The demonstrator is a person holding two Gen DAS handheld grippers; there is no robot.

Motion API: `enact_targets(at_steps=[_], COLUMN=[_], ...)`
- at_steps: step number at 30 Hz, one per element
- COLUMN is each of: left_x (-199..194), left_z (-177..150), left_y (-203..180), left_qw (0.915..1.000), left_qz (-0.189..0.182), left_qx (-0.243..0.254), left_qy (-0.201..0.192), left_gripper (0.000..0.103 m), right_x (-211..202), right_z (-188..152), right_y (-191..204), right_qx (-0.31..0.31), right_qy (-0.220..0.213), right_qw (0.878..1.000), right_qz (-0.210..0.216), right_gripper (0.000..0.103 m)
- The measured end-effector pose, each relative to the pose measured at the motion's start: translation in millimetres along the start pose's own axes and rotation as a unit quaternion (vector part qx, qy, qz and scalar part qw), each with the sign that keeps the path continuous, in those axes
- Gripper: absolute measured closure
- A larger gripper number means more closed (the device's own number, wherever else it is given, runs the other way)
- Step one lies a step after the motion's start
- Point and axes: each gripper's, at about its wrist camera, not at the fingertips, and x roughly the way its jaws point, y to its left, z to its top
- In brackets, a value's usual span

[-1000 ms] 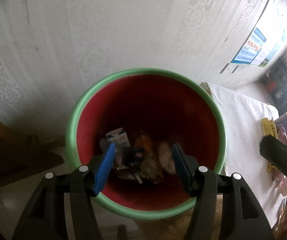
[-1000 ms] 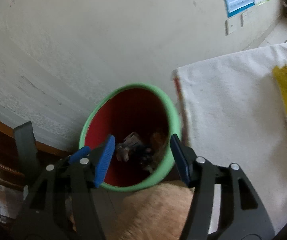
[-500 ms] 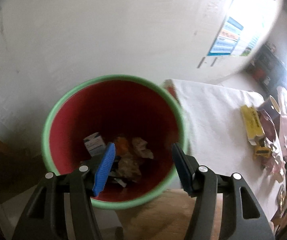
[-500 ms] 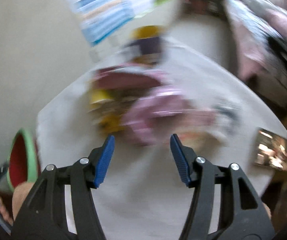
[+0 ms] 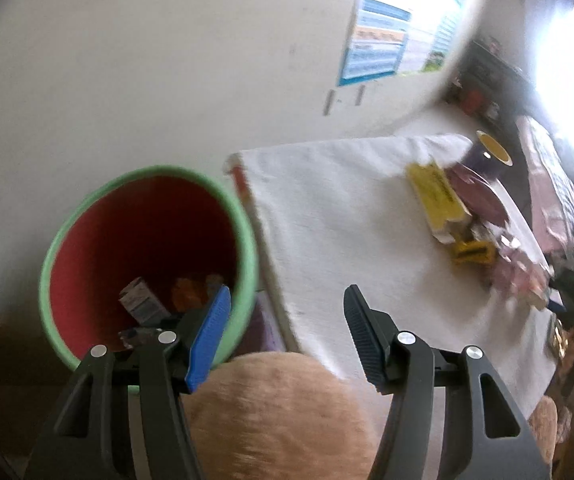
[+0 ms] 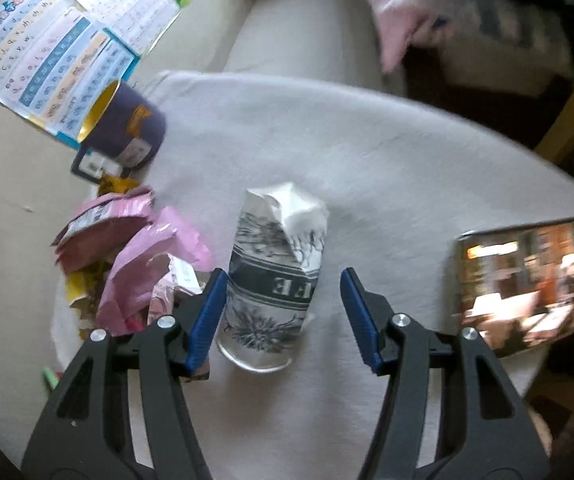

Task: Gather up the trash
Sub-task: 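Move the right tool to the white printed cup while the left tool moves to the strawberry carton, then grasp the white printed cup with the right tool while the left tool grasps the strawberry carton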

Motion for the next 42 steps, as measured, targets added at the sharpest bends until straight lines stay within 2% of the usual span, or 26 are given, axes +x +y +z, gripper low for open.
enact_targets(at_steps=[1,4,7,11,14,19,23,26,28,30,36,38,42], left_x=[0,1,0,-1,1,5,14,18,22,31,62,74,105], left_z=[0,-3,-7,-13,-14,-11,-10,-12,-15,-16,-12,-11,-18], left_y=[-6,-27,-46,-67,-81,-115,-157,-195,-218,-243,-300,-313,-326], left_qw=[1.0,0.9995,0.9982,0.9961,0.9949,0.9897,0.9818,0.9721,0.9646,0.9583,0.9477,0.9469,0.945], left_qz=[-0.002,-0.015,-0.029,-0.04,-0.05,-0.093,-0.119,-0.144,-0.158,-0.17,-0.185,-0.175,-0.165], left_qx=[0.006,0.029,0.052,0.076,0.084,0.107,0.145,0.183,0.208,0.225,0.248,0.256,0.249], left_qy=[0.001,0.006,0.009,0.017,0.024,0.022,0.025,0.03,0.035,0.046,0.078,0.087,0.133], left_gripper=[0.047,0.047,0.047,0.047,0.047,0.047,0.048,0.049,0.05,0.052,0.054,0.054,0.054], right_x=[1,-1,-10,-23,-31,-45,-56,-75,-81,-85,-78,-76,-73], right_z=[-3,-14,-37,-74,-99,-118,-106,-98,-94,-92,-86,-85,-88], right_y=[2,13,25,36,32,5,-1,-10,-18,-32,-70,-73,-69], right_qx=[-0.002,-0.03,-0.066,-0.116,-0.13,-0.097,-0.089,-0.09,-0.09,-0.074,-0.006,-0.003,-0.012], right_qy=[0.008,0.022,0.047,0.069,0.092,0.068,0.012,-0.041,-0.057,-0.061,-0.063,-0.062,-0.058], right_qw=[1.0,0.999,0.993,0.984,0.977,0.985,0.991,0.991,0.991,0.992,0.994,0.994,0.994], right_qz=[0.012,0.04,0.083,0.12,0.141,0.129,0.103,0.085,0.076,0.079,0.089,0.091,0.095], right_gripper=[0.057,0.068,0.071,0.071,0.071,0.071,0.071,0.071,0.071,0.071,0.071,0.071,0.071])
